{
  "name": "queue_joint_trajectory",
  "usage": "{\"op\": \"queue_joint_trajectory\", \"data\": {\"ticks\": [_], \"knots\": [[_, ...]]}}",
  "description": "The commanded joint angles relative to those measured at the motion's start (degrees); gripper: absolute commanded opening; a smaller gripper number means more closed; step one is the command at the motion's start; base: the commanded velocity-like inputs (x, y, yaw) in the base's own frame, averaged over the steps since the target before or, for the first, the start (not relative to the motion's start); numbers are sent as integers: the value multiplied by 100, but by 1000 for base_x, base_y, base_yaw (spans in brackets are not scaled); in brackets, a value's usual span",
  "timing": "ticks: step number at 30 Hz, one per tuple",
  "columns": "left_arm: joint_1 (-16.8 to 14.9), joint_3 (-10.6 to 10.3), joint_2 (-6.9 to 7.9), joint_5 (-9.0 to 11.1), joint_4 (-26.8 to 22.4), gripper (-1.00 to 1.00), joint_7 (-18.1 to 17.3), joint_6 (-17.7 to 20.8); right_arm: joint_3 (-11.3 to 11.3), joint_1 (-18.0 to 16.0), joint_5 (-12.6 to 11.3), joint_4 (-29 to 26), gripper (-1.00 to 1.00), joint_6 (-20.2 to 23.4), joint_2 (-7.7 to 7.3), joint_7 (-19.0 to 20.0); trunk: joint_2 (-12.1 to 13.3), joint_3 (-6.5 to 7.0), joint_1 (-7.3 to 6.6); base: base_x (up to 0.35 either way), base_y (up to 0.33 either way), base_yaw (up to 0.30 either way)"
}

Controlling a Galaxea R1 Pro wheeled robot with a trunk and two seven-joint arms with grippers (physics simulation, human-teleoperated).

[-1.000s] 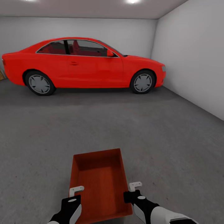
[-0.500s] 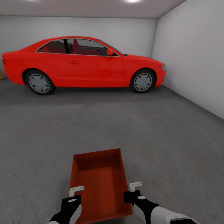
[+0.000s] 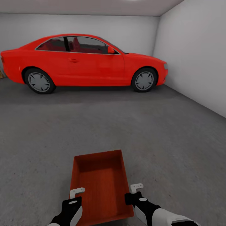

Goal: Move the two storage containers from the living room to the garage. In the garage, place one container on the floor and stack the other container on top of it (either order is fine).

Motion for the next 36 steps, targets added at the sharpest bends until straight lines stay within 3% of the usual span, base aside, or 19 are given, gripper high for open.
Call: {"op": "queue_joint_trajectory", "data": {"ticks": [1,18,26,27,28,29,36], "knots": [[7,-186,-5,124,-5,-100,-129,11,-206,-9,21,-104,-100,-15,0,-24,-4,-28,1,0,0,0],[7,-186,-5,124,-5,-100,-129,11,-206,-9,20,-104,-100,-21,0,-18,-27,-405,45,0,0,0],[7,-186,-5,124,-11,-100,-129,6,-206,-9,20,-104,-100,-21,0,-20,-27,-405,45,0,0,0],[7,-186,-5,125,-10,100,-127,5,-206,-9,20,-104,-100,-21,0,-20,-27,-405,45,0,0,0],[7,-186,-5,129,-12,100,-123,3,-206,-9,20,-104,-100,-24,0,-23,-27,-405,45,0,0,0],[7,-184,-5,131,-10,100,-122,3,-206,-9,20,-104,100,-27,0,-26,-27,-405,45,0,0,0],[7,-177,3,132,-13,100,-118,2,-206,-9,20,-104,100,-21,-8,-14,-27,-405,45,0,0,0]]}}
